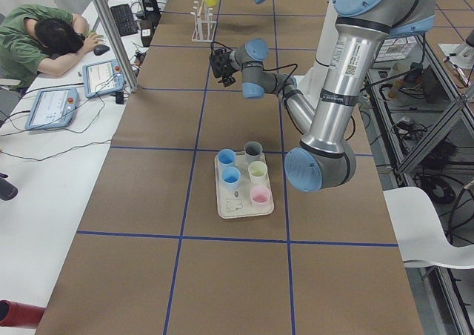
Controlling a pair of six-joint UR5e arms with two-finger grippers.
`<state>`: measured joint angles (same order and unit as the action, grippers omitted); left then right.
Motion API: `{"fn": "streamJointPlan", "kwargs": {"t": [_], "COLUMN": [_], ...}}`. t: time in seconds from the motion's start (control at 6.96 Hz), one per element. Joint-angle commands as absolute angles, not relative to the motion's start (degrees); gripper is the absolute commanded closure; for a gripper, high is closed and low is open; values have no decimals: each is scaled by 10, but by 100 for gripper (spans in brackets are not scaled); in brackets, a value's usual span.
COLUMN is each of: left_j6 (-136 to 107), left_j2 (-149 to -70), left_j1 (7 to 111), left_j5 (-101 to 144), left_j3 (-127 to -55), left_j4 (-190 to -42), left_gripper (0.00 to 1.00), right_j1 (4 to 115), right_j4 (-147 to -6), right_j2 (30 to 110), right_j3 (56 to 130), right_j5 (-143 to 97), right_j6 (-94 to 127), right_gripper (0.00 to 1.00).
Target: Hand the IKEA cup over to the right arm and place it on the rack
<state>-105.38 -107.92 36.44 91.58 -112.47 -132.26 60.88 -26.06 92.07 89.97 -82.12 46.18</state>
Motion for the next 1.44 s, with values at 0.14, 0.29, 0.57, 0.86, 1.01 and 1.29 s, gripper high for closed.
{"fn": "streamJointPlan", "kwargs": {"t": [0.14,0.29,0.57,0.86,1.01,1.29], "left_j6": [-1054,-1038,-916,-758,-692,-561], "left_j2": [-1078,-1078,-1058,-966,-889,-770], "left_j1": [366,387,484,581,613,642], "left_j5": [915,927,1052,1197,1231,1272], "left_j3": [-1127,-1124,-1132,-1133,-1148,-1163], "left_j4": [-1322,-1314,-1211,-1175,-1174,-1174], "left_gripper": [1,1,0,0,0,0], "right_j1": [612,627,627,627,621,583], "right_j4": [-266,-300,-442,-484,-484,-482], "right_j2": [920,918,914,889,865,836], "right_j3": [933,964,1084,1121,1130,1147], "right_j5": [-840,-868,-884,-965,-1016,-1052], "right_j6": [457,457,467,538,614,737], "right_gripper": [0,0,0,0,0,0]}}
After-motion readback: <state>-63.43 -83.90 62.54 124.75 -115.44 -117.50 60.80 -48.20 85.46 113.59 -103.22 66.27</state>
